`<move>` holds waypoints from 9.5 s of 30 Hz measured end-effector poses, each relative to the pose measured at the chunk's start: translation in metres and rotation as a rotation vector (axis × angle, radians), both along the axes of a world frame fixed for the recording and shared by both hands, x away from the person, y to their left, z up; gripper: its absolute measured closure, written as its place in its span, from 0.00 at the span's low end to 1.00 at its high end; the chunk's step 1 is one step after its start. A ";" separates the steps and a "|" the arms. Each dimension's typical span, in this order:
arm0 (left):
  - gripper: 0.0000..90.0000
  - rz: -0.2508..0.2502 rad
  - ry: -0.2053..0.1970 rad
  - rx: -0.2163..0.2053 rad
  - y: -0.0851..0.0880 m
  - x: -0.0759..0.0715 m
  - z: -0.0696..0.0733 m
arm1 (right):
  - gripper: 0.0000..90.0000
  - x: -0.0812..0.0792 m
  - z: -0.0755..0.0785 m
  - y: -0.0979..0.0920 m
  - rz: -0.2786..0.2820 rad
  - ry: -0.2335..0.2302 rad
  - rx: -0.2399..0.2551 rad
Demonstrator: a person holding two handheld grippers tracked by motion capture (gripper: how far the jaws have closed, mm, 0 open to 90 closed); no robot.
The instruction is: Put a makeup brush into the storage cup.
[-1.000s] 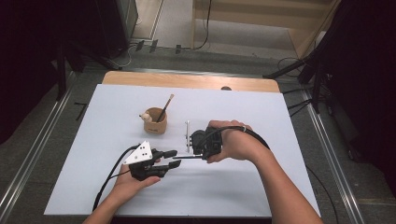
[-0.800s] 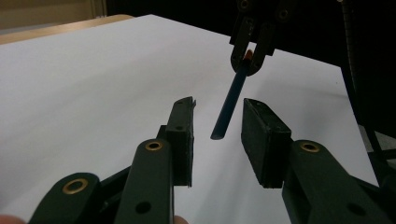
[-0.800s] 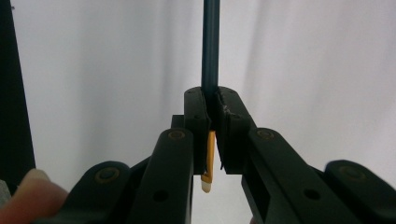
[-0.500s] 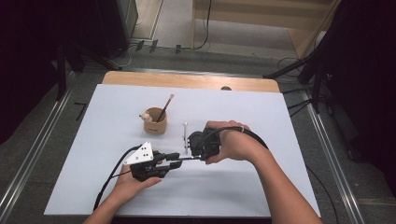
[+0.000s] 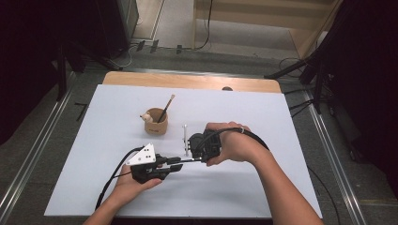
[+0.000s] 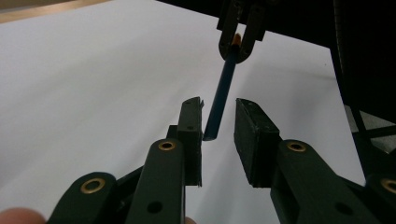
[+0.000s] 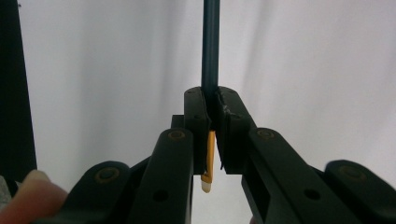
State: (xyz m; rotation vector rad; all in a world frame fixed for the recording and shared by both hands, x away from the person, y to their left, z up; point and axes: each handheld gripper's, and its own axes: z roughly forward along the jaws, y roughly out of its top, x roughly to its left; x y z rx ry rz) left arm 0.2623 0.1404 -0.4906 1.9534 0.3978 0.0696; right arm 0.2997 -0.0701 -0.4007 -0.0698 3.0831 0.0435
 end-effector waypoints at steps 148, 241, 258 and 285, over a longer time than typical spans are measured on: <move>0.97 0.274 -0.117 -0.206 0.037 0.005 0.036 | 0.08 -0.007 -0.001 -0.031 -0.999 0.075 1.205; 0.46 0.269 -0.038 -0.146 0.030 0.005 0.035 | 0.94 -0.011 -0.012 -0.032 -1.099 0.024 1.435; 0.52 0.303 -0.030 -0.074 0.024 0.004 0.040 | 0.94 -0.020 -0.002 -0.015 -0.963 -0.164 1.302; 0.71 0.297 -0.009 -0.066 0.018 0.006 0.041 | 0.94 -0.030 -0.001 0.019 -0.802 -0.203 1.219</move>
